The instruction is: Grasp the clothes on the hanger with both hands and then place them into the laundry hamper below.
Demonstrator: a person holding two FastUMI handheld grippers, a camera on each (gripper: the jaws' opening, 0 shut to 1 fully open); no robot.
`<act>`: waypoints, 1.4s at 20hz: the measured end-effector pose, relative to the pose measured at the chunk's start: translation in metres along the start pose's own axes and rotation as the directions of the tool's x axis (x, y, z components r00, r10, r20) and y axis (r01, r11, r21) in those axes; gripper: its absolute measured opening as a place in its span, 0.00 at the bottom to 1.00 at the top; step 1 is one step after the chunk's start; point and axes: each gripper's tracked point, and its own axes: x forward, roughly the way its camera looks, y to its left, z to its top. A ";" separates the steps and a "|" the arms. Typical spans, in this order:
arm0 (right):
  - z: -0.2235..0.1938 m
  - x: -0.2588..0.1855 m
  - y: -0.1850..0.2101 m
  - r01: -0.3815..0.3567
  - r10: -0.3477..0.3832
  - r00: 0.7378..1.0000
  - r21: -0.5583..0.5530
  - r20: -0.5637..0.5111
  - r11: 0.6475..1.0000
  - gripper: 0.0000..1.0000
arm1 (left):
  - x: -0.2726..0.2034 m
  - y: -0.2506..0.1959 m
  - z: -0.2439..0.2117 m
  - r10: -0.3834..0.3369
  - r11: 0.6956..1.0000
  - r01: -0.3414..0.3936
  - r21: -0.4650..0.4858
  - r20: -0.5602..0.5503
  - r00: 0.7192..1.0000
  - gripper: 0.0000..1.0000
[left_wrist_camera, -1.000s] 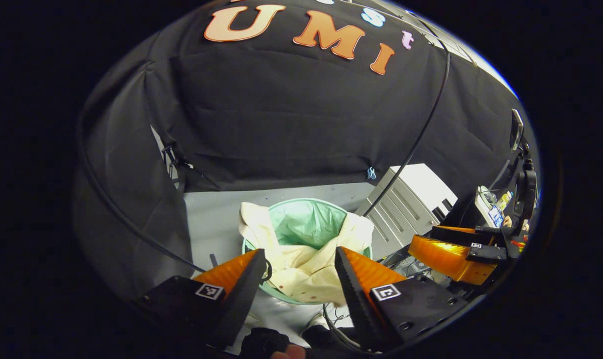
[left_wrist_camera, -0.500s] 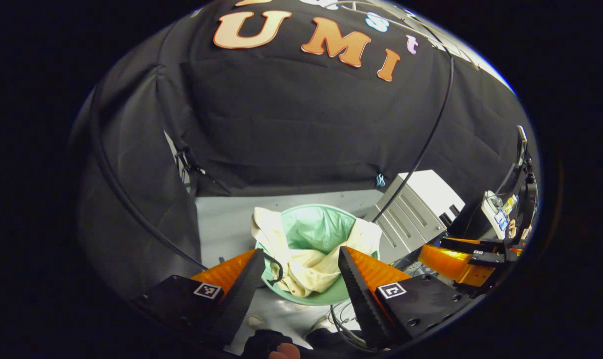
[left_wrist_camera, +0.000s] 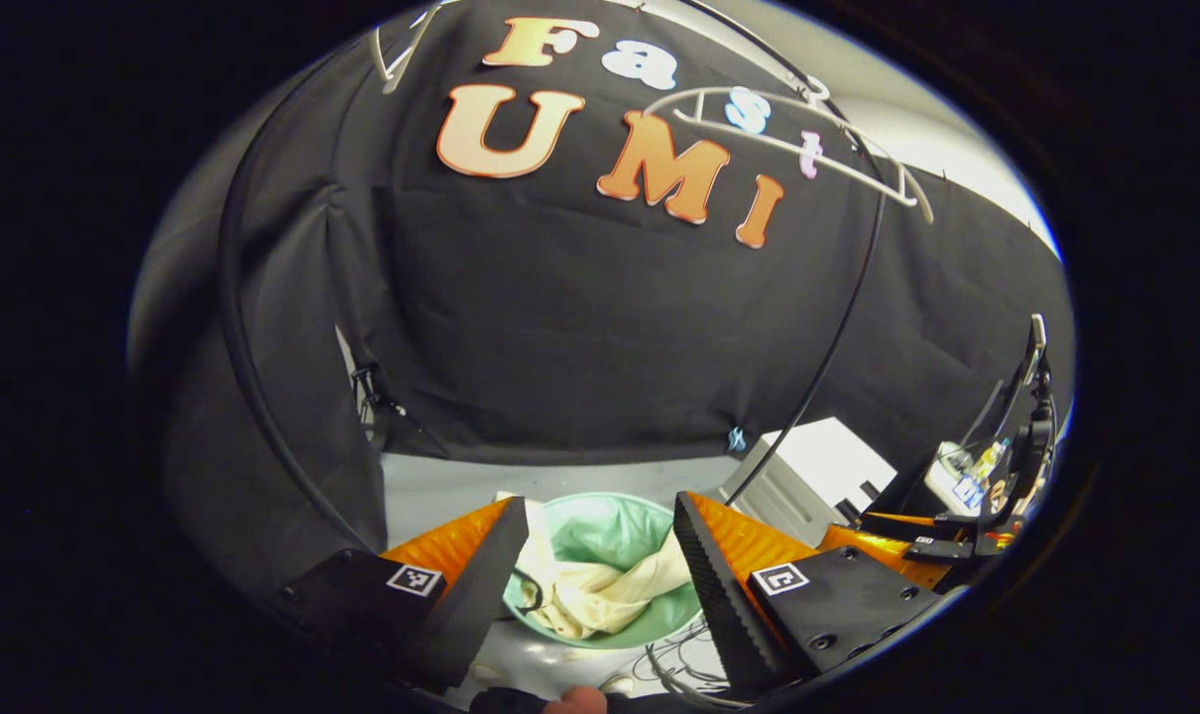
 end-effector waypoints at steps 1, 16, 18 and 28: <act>0.019 -0.008 0.001 0.002 -0.002 0.999 -0.006 0.042 1.000 0.95 | -0.006 -0.002 0.017 -0.004 1.000 0.004 -0.003 0.036 0.999 0.98; 0.220 -0.146 -0.018 0.096 -0.034 0.851 -0.091 0.524 0.991 0.94 | -0.089 -0.042 0.179 -0.075 0.997 0.060 0.049 0.436 0.897 1.00; 0.229 -0.158 -0.025 0.112 -0.048 0.833 -0.083 0.551 0.990 0.94 | -0.094 -0.042 0.188 -0.079 0.997 0.069 0.038 0.451 0.889 1.00; 0.239 -0.175 -0.051 0.122 -0.077 0.802 -0.037 0.592 0.992 0.90 | -0.098 -0.029 0.224 -0.041 0.998 0.013 0.057 0.529 0.848 0.97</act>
